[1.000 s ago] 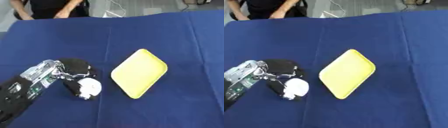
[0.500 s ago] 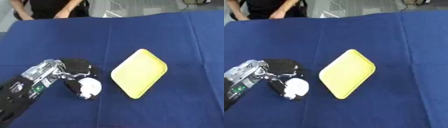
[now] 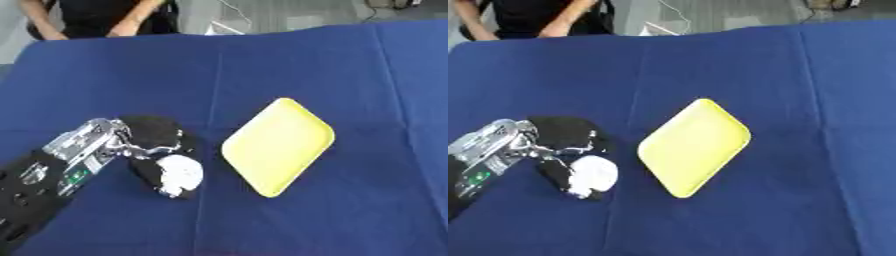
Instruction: Pick up objects on the table and place them in the box.
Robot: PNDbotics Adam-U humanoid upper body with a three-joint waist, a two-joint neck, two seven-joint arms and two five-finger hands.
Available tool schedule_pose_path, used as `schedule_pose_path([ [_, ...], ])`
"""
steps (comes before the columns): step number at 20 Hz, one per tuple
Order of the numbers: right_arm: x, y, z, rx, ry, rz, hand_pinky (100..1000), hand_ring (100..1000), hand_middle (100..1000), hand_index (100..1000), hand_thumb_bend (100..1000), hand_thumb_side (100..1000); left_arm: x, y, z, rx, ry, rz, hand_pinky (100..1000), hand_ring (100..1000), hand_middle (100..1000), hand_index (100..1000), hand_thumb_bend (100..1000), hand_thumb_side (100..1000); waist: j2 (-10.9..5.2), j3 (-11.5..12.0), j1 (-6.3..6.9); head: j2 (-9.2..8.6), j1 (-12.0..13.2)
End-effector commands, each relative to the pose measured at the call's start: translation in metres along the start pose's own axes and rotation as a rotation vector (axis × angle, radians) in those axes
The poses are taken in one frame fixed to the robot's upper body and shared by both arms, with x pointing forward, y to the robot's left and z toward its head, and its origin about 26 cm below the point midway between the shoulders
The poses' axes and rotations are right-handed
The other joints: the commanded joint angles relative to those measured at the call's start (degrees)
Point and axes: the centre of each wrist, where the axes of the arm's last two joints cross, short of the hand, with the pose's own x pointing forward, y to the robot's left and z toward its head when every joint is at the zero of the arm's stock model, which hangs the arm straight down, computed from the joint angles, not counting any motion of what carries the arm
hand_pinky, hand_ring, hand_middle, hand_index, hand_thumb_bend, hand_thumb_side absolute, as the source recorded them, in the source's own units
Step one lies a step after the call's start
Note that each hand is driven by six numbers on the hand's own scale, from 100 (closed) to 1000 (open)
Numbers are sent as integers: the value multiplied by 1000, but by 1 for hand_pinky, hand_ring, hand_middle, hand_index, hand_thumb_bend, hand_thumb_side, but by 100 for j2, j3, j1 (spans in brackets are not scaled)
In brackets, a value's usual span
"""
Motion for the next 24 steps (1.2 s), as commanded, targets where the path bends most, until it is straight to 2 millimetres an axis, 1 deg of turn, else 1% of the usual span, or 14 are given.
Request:
schedule_pose_path([
  [1,8,-5,-4,1,-33,15,778,790,833,952,100,919,-3,-1,2,-35,22,-24,883,831,769,893,609,875,-59,-6,-32,-63,67],
  [2,8,-5,-4,1,-33,15,778,790,833,952,100,919,-3,-1,2,-39,25,-28,877,820,760,890,602,853,-59,-6,-32,-62,67],
  [5,7,-5,-3,2,-33,14,778,790,833,952,100,919,-3,-1,2,-50,35,-33,833,753,707,870,552,684,-61,-5,-31,-63,63],
  [6,7,-5,-3,2,-33,14,778,790,833,952,100,919,-3,-1,2,-52,38,-34,811,724,687,859,531,618,-61,-5,-31,-63,62],
  [7,7,-5,-3,2,-33,14,778,790,833,952,100,919,-3,-1,2,-54,45,-33,780,682,656,842,497,523,-61,-4,-31,-63,60],
  [8,7,-5,-3,2,-32,14,778,790,833,952,100,919,-4,-1,2,-55,51,-31,758,655,636,836,480,461,-62,-4,-31,-63,58],
  [9,7,-5,-3,2,-32,14,778,790,833,952,100,919,-4,-1,2,-58,58,-29,728,621,614,826,446,373,-62,-4,-31,-62,58],
  [10,7,-4,-3,2,-32,14,778,790,833,952,100,919,-4,-2,2,-61,63,-28,728,621,614,826,446,373,-62,-4,-31,-62,59],
  [11,7,-4,-3,2,-32,14,778,790,833,952,100,919,-4,-2,2,-65,69,-26,714,603,598,816,411,306,-63,-4,-31,-62,59],
  [18,7,-4,-3,3,-31,14,777,790,833,952,100,918,-3,-1,2,-60,85,-18,718,600,592,809,326,288,-65,-3,-31,-62,61],
  [24,7,-4,-3,2,-31,14,778,790,833,952,100,918,-2,0,1,-56,86,-17,727,601,593,810,338,293,-66,-4,-30,-65,61],
])
